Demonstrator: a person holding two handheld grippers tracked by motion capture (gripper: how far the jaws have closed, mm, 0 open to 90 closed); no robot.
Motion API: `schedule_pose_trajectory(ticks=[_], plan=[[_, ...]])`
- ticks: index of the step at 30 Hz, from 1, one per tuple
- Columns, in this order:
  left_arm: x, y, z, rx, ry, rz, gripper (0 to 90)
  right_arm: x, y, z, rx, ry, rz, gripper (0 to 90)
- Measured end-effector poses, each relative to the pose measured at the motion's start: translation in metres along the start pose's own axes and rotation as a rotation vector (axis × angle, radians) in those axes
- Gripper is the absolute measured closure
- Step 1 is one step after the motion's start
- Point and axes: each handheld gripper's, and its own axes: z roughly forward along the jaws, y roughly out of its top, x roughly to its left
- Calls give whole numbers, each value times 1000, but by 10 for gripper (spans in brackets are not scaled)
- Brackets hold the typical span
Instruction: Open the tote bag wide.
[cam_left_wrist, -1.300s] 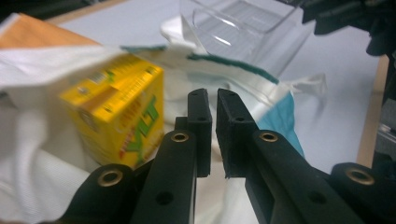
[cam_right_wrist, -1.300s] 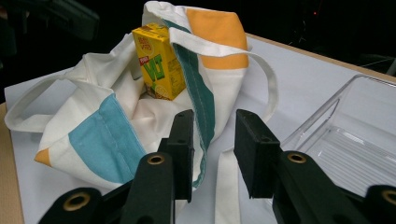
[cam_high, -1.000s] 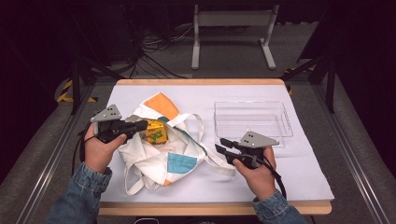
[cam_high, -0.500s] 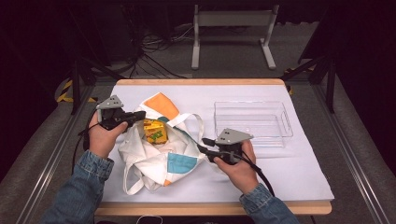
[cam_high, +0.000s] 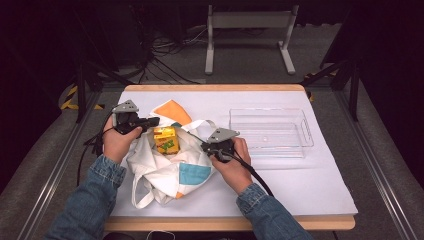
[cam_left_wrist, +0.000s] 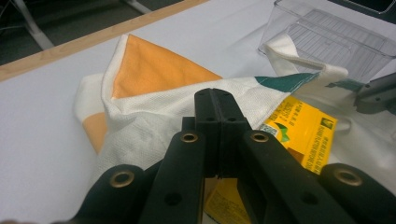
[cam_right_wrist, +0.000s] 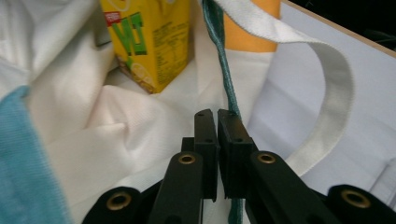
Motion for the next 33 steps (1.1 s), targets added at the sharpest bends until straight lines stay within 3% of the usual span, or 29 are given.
schedule_pose_trajectory(ticks=[5,12,18,21,24,27,30,31,32,33], plan=[[7,-4,12,37,12,-17,900,-5,-1,8,17,-14,61,867],[10,-13,23,106,33,-31,900,-1,-9,16,127,-35,73,877],[11,-22,26,128,26,-61,900,-3,-22,19,163,-2,135,892],[9,-23,29,164,60,-40,900,-2,-27,18,182,9,152,893],[9,-25,32,184,65,-47,900,-2,-29,16,188,17,159,893],[9,-27,32,173,70,-43,900,-2,-30,14,189,24,165,893],[6,-28,26,127,61,-50,898,-2,-29,11,186,29,166,876],[5,-27,22,96,58,-49,865,-1,-28,8,174,32,160,844],[5,-27,22,96,58,-49,845,-1,-28,8,174,32,160,844],[4,-27,18,74,62,-46,822,0,-25,4,153,34,134,812]])
